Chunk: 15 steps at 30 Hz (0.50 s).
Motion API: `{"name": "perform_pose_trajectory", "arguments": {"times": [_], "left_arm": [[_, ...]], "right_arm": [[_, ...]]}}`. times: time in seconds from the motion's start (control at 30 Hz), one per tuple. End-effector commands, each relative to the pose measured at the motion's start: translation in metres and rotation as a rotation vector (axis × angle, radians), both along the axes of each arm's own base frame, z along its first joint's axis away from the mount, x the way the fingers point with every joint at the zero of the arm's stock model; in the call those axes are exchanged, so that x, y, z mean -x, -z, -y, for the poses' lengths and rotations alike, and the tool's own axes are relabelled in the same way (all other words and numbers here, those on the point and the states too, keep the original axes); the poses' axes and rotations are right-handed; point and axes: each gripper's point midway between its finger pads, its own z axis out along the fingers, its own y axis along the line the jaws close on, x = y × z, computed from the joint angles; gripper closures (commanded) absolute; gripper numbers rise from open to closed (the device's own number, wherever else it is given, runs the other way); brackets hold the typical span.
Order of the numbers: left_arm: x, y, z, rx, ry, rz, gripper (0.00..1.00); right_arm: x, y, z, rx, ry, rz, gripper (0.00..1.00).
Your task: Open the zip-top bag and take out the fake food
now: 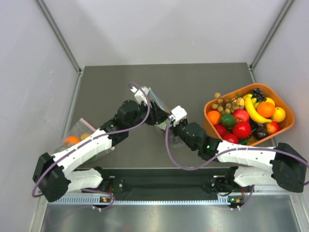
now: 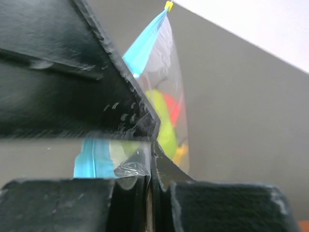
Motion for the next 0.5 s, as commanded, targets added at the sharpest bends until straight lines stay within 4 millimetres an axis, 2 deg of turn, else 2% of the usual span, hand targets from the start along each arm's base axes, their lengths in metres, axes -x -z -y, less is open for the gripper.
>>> {"name": "perform_pose_trajectory", "arguments": {"times": [0.0,0.07,0.1,0.13,0.17,0.2,0.27,0.3,0.37,0.43,0.47], "left_arm": [[0.013,-0.043,-0.003,0.047,0.075,0.201,0.36],[0.006,-0.047,-0.018,-0.023,0.018,0.292,0.17],[0.008,-0.059,-0.028,-0.024,-0.013,0.345,0.16],[0.0,-0.06,-0.04,-0.048,-0.082,0.377,0.14],[-0.001,-0.063,-0.047,-0.075,-0.098,0.439,0.12],[-0.002,-0.073,-0.06,-0.069,-0.152,0.484,0.1],[-0.006,-0.067,-0.071,-0.092,-0.194,0.529,0.09],[-0.009,-0.058,-0.077,-0.111,-0.212,0.528,0.09],[-0.014,-0.052,-0.078,-0.109,-0.22,0.535,0.09],[-0.019,-0.036,-0.075,-0.115,-0.207,0.517,0.1],[-0.019,-0.042,-0.068,-0.074,-0.184,0.545,0.1]], "right_arm": [[-0.004,-0.043,-0.004,-0.14,-0.015,0.025,1.0],[-0.008,-0.044,0.008,-0.191,0.0,-0.032,1.0],[-0.006,-0.045,0.008,-0.21,-0.043,-0.055,1.0],[-0.005,-0.045,0.011,-0.226,-0.06,-0.076,1.0],[-0.005,-0.053,0.019,-0.28,-0.084,-0.097,1.0],[-0.003,-0.057,0.024,-0.302,-0.103,-0.104,1.0],[0.003,-0.067,0.034,-0.347,-0.152,-0.112,1.0],[0.005,-0.072,0.038,-0.362,-0.163,-0.109,1.0],[0.015,-0.08,0.042,-0.385,-0.217,-0.124,1.0],[0.023,-0.088,0.041,-0.398,-0.258,-0.127,1.0],[0.03,-0.093,0.04,-0.415,-0.292,-0.134,1.0]]}}
